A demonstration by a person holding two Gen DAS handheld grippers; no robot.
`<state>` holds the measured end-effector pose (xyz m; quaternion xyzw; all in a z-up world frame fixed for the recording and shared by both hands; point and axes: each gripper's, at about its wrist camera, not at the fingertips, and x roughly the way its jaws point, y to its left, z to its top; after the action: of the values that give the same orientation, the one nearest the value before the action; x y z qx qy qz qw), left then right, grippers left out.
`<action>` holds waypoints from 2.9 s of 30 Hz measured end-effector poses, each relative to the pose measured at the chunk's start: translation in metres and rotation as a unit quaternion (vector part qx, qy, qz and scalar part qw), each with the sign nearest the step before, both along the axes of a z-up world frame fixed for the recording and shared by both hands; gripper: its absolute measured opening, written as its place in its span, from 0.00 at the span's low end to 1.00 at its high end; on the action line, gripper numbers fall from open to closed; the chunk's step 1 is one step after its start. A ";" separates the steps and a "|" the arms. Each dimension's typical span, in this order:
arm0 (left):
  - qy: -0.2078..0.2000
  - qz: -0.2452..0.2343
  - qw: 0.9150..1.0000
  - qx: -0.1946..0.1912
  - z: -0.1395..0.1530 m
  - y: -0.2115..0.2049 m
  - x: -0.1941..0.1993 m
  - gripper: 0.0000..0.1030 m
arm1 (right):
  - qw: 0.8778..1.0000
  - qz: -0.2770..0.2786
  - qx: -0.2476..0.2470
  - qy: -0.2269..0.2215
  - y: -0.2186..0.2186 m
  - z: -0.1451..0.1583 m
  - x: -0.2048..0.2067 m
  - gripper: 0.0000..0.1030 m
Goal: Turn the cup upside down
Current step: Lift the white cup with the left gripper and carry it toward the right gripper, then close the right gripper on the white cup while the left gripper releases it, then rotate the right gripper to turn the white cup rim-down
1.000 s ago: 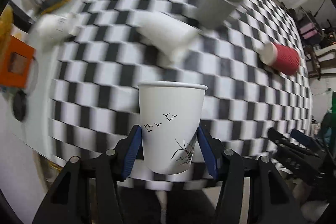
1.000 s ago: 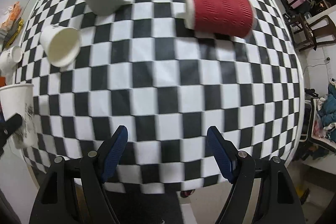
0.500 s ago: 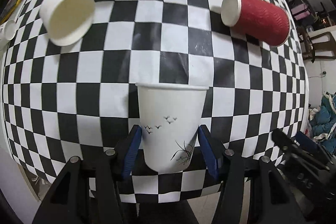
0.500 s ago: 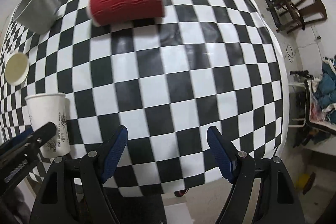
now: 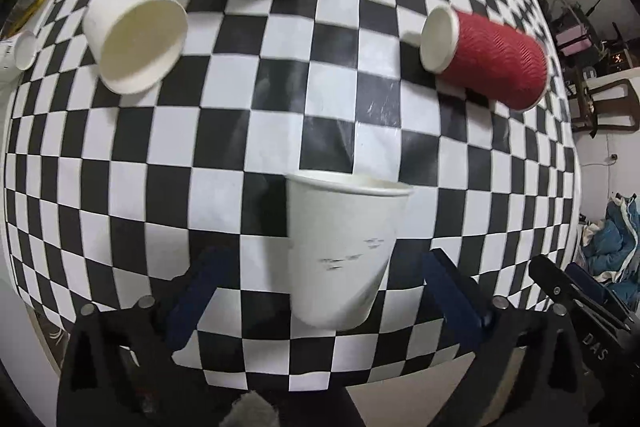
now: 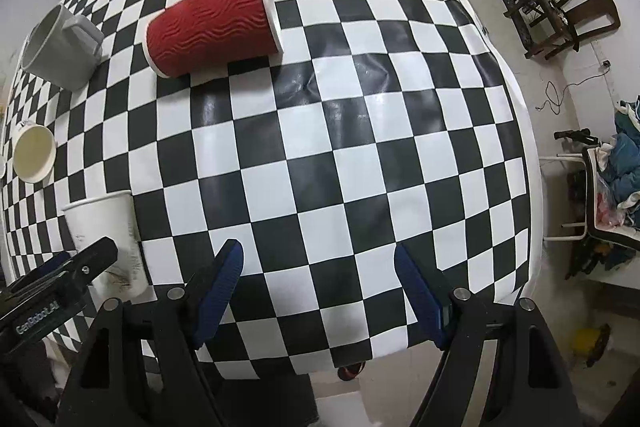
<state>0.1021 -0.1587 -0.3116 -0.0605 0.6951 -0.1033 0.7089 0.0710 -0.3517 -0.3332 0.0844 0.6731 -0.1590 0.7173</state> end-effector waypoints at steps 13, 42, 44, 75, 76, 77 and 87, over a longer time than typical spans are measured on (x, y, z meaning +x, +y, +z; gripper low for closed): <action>-0.120 0.038 0.984 0.128 0.062 0.076 -0.030 1.00 | 0.964 0.257 -0.067 -0.033 0.074 0.057 0.020 0.85; -0.027 0.074 0.982 0.169 -0.045 0.116 -0.057 1.00 | 0.084 0.895 -0.432 0.075 0.161 -0.119 -0.094 0.63; -0.026 0.076 0.982 0.172 -0.045 0.117 -0.057 1.00 | 0.091 0.896 -0.428 0.078 0.164 -0.118 -0.093 0.63; -0.068 0.103 0.973 0.195 -0.018 0.169 -0.019 1.00 | 0.791 0.552 -0.059 0.256 0.205 -0.053 0.091 0.61; -0.067 0.102 0.973 0.194 -0.019 0.170 -0.018 1.00 | 0.805 0.529 -0.042 0.267 0.202 -0.055 0.095 0.61; -0.067 0.101 0.974 0.193 -0.019 0.170 -0.018 1.00 | 0.815 0.510 -0.032 0.275 0.199 -0.057 0.098 0.61; -0.062 0.091 0.976 0.188 -0.022 0.173 -0.016 1.00 | 0.872 0.372 0.029 0.318 0.170 -0.081 0.103 0.62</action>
<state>0.0866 0.0140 -0.3339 0.0178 0.6480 0.0904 0.7560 0.1741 -0.1815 -0.4140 -0.2066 0.8506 0.1204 0.4682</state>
